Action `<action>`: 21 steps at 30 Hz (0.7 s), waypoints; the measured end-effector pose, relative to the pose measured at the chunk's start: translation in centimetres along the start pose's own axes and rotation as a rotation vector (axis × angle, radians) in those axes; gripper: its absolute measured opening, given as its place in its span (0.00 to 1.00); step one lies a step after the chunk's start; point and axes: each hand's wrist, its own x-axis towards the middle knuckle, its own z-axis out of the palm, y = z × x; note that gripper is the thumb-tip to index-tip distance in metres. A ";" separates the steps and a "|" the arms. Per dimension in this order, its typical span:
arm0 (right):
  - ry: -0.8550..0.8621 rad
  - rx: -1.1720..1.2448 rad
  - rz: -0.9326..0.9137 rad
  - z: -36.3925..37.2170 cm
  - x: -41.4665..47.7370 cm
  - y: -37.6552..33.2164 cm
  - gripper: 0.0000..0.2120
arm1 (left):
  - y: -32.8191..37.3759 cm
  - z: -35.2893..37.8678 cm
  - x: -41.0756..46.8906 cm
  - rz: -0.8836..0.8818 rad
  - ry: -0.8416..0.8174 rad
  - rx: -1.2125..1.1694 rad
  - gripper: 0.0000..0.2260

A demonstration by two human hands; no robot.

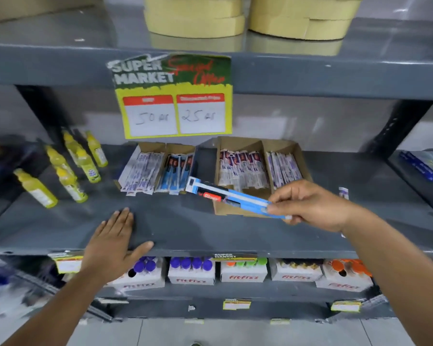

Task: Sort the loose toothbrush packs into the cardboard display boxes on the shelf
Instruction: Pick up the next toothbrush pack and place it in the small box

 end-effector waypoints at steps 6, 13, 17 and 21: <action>0.468 0.004 -0.041 5.5 13.4 -1.1 0.10 | 0.0 -0.2 -0.1 0.029 0.010 -0.012 0.49; 0.510 -0.183 0.008 9.7 23.0 -0.8 0.13 | 0.0 -0.2 -0.3 0.051 0.062 -0.074 0.46; 0.389 -0.310 0.071 10.1 24.9 -0.2 0.14 | 0.0 0.0 -0.2 0.049 0.069 -0.064 0.46; 0.367 -0.724 0.044 10.9 25.1 -0.6 0.16 | -0.3 0.1 -0.1 0.057 0.068 -0.055 0.45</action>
